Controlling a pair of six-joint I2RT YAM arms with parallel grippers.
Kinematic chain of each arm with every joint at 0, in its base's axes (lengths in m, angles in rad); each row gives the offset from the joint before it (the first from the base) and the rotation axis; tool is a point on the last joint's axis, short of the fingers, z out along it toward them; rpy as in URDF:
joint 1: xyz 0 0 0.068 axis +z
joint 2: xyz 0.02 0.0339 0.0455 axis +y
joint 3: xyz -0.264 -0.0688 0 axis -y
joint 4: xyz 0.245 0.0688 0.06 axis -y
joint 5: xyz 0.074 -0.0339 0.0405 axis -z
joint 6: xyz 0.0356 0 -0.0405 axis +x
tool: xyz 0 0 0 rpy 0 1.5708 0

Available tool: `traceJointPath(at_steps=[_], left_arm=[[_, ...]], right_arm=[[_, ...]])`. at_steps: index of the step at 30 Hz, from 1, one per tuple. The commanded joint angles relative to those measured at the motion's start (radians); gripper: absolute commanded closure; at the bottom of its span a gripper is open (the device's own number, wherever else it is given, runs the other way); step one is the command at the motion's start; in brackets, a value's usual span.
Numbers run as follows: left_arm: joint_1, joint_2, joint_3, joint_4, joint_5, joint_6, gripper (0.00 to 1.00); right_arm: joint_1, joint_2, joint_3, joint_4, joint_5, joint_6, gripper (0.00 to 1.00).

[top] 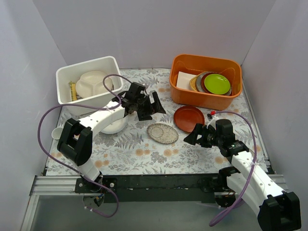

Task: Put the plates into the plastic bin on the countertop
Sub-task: Pick up the plate at the center of the board.

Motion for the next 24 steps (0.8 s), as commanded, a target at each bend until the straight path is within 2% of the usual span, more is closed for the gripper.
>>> traceJointPath(at_steps=[1,17,24], left_arm=[[-0.012,0.042,0.068,0.056,-0.011,-0.011,0.11],[-0.075,0.339,0.258,0.135,0.026,-0.005,0.27],[-0.088,0.43,0.305,0.162,0.029,0.001,0.38]], right_arm=[[-0.006,-0.008,-0.009,-0.004,0.005,-0.018,0.05],[-0.007,-0.005,-0.004,-0.016,0.015,-0.033,0.05],[-0.009,-0.005,0.002,-0.027,0.019,-0.039,0.05]])
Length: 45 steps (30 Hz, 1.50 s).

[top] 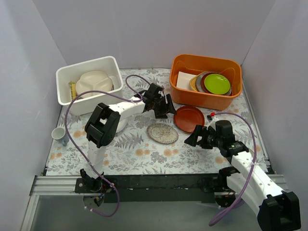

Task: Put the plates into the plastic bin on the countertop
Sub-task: Pick up the plate at the center of the board.

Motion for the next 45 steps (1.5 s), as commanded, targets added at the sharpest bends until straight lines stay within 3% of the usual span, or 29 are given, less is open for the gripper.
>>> traceJointPath(at_steps=[1,10,19,30,38,45], left_arm=[[-0.014,0.026,0.049,0.036,0.013,0.014,0.38],[-0.046,0.099,0.038,0.102,0.031,-0.013,0.46],[-0.063,0.133,0.025,0.125,0.028,-0.026,0.6],[-0.063,0.092,-0.064,0.151,0.036,-0.036,0.99],[-0.063,-0.014,-0.133,0.166,0.017,-0.032,1.0],[-0.055,-0.087,-0.103,0.119,-0.023,-0.033,1.0]], right_arm=[[-0.005,-0.008,0.016,-0.004,0.011,-0.017,0.05],[-0.006,0.003,0.017,-0.004,0.012,-0.024,0.05],[-0.006,0.006,0.019,-0.003,0.009,-0.024,0.05],[-0.008,0.0,0.03,-0.013,0.012,-0.027,0.05],[-0.008,-0.028,0.057,-0.044,0.023,-0.034,0.04],[-0.008,-0.048,0.073,-0.059,0.024,-0.037,0.05]])
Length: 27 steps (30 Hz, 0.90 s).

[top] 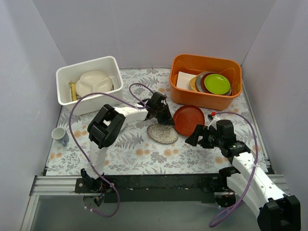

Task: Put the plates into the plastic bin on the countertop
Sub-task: Pick up the plate at the center of the board.

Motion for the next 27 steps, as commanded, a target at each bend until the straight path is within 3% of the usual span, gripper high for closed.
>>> traceJointPath(at_steps=[1,20,27], left_arm=[[0.007,-0.128,0.025,-0.042,-0.047,0.015,1.0],[0.064,-0.407,-0.034,-0.246,-0.114,0.081,1.0],[0.16,-0.492,0.007,-0.344,-0.119,0.113,1.0]], right_arm=[[-0.006,-0.028,0.05,-0.013,0.005,-0.017,0.04],[-0.006,-0.051,0.055,-0.002,-0.016,-0.011,0.04],[-0.007,-0.041,0.041,0.015,-0.03,-0.004,0.04]])
